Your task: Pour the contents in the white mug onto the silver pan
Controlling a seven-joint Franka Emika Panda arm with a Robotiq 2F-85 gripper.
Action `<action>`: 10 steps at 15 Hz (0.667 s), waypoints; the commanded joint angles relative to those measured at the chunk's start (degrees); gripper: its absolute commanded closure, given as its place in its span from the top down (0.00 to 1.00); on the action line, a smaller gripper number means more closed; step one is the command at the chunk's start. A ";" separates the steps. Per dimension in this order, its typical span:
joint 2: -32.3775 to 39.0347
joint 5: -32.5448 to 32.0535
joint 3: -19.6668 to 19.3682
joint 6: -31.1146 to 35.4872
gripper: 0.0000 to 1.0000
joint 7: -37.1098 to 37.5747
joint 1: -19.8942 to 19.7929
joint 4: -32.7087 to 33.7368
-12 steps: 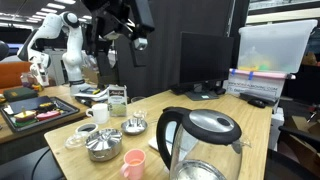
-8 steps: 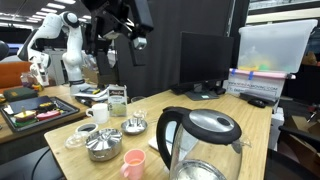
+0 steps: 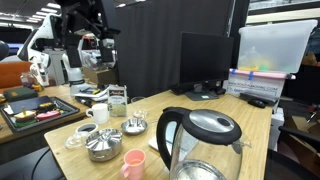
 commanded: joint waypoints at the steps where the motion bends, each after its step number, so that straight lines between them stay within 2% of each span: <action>1: -1.20 0.87 0.13 -1.07 1.00 -0.97 0.99 -0.28; 4: -3.65 1.30 0.05 -2.16 1.00 -2.19 2.17 -1.22; 10: -3.69 1.30 -0.11 -2.16 1.00 -2.53 2.17 -1.45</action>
